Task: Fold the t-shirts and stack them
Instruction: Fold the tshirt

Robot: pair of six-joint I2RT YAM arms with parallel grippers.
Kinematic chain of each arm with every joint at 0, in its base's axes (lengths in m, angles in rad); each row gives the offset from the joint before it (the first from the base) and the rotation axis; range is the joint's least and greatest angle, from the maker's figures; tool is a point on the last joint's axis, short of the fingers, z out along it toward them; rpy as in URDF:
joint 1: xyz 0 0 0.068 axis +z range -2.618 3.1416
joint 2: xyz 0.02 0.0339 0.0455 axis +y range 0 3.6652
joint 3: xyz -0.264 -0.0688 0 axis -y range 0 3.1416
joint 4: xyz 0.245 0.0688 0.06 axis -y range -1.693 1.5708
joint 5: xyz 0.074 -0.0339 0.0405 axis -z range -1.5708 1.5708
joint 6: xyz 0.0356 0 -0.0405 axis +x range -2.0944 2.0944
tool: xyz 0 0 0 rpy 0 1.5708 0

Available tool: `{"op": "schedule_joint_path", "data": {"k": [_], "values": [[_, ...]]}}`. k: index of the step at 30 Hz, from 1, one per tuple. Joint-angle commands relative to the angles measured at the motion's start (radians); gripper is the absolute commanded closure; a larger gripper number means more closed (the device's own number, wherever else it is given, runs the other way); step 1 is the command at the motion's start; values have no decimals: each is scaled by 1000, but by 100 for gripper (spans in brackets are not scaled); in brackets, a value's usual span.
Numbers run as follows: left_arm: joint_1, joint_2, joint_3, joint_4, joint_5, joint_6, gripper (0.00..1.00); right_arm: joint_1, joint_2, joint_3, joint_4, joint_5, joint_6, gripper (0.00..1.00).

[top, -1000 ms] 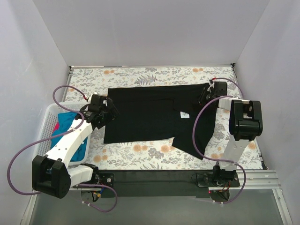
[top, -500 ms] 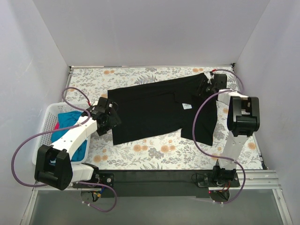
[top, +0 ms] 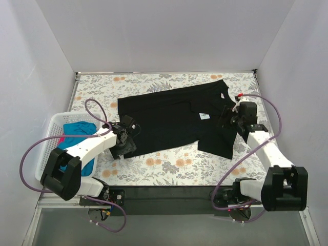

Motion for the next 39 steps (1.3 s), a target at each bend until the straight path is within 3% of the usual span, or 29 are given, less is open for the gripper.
{"op": "schedule_joint_path", "data": {"k": [1, 6, 21, 23, 28, 39], "values": [[-16, 46, 11, -2, -55, -37, 42, 8, -100, -86, -33, 14, 4, 29], [-32, 82, 0, 24, -66, -49, 50, 8, -206, -181, -39, 11, -13, 29], [-41, 156, -38, 87, -93, -51, 54, 8, -237, -216, -68, 14, -50, 30], [-42, 156, -46, 92, -98, -48, 61, 8, -237, -213, -80, 27, -50, 30], [-42, 148, -69, 134, -98, -17, 99, 8, -218, -198, -126, 134, -44, 32], [-18, 46, -78, 139, -181, 47, 100, 8, -63, -111, -240, 296, -51, 35]]}}
